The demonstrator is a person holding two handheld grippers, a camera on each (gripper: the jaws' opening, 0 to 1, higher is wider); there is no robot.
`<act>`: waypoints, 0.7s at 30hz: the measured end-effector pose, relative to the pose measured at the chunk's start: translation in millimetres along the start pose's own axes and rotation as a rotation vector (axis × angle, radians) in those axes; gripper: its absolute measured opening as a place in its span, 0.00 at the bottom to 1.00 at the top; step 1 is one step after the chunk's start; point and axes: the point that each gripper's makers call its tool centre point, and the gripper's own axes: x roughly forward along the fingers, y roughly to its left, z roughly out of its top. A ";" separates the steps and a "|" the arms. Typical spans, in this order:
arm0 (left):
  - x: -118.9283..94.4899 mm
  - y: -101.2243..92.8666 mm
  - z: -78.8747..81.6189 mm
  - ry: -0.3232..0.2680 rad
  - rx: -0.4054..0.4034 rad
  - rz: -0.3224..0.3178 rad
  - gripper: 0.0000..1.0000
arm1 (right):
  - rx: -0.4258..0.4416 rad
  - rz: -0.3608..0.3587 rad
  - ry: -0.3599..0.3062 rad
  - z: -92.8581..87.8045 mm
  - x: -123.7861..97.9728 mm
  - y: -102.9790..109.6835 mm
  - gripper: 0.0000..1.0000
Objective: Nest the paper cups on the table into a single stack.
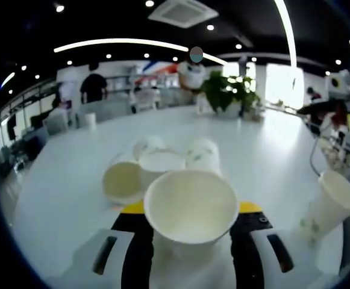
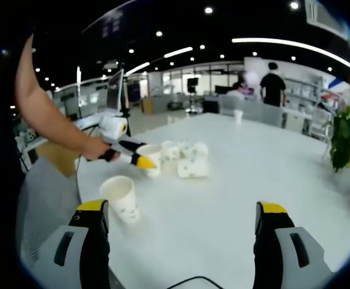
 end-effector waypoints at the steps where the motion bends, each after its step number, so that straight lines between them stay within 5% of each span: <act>1: -1.0 -0.2 -0.1 0.002 0.004 0.002 0.47 | -0.001 0.000 0.001 -0.1 0.4 0.2 1.00; 21: -27.7 -1.0 22.7 -0.041 0.026 -0.007 0.46 | 0.005 0.002 -0.008 1.5 4.8 2.7 1.00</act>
